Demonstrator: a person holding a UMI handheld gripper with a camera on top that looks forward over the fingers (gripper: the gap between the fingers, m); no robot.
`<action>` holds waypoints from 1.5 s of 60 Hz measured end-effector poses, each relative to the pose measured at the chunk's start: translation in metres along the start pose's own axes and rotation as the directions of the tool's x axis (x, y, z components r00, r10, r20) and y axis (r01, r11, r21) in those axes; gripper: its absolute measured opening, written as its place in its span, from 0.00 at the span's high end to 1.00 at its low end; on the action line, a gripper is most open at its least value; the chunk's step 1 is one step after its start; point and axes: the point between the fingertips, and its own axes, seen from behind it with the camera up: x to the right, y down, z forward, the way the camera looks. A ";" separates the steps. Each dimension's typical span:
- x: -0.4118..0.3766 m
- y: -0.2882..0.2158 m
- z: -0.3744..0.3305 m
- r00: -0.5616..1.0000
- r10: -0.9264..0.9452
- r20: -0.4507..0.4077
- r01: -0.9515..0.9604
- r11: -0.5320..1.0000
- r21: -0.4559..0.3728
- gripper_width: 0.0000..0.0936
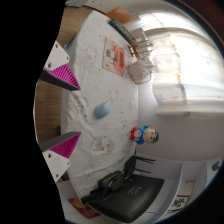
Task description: Arrange mouse
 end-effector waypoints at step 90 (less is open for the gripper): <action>0.010 -0.067 0.287 0.995 0.079 -0.059 -0.075 0.995 0.061 0.47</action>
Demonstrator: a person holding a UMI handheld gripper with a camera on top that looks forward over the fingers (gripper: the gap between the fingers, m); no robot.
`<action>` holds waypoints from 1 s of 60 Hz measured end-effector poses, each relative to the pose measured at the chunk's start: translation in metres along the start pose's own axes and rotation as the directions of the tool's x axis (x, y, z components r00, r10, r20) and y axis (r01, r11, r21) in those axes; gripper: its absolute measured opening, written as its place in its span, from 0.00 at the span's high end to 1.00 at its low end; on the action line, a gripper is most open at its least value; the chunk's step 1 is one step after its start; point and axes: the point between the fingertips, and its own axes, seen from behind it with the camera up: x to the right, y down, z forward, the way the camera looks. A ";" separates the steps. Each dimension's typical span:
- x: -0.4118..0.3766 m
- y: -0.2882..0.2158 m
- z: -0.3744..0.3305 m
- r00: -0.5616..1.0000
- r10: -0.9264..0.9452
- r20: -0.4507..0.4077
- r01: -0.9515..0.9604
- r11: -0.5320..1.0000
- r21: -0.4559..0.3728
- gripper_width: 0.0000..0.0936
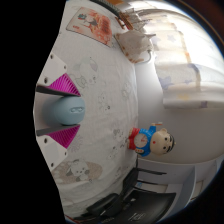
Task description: Arrange mouse
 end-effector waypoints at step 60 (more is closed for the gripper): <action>-0.356 -0.033 0.012 0.983 -0.073 0.167 0.076 0.997 -0.007 0.54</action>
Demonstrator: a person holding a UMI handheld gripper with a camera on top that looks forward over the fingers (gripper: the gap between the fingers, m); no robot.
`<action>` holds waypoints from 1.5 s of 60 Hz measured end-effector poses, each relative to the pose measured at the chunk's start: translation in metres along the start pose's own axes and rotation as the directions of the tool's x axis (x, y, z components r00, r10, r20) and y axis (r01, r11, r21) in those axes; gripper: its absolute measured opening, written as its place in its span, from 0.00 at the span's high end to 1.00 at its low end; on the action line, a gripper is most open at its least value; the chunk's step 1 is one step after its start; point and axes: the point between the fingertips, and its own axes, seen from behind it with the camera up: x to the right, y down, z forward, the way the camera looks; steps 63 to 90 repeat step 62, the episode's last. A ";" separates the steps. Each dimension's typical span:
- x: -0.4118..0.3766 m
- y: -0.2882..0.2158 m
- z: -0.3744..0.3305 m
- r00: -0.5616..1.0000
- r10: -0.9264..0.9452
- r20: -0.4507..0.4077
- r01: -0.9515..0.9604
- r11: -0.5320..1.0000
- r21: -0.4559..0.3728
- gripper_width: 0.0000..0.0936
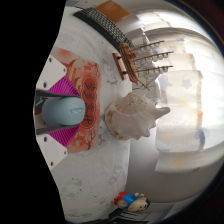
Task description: Arrange mouse
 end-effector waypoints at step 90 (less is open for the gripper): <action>0.206 0.004 -0.283 0.989 0.071 -0.131 -0.085 0.991 -0.104 0.08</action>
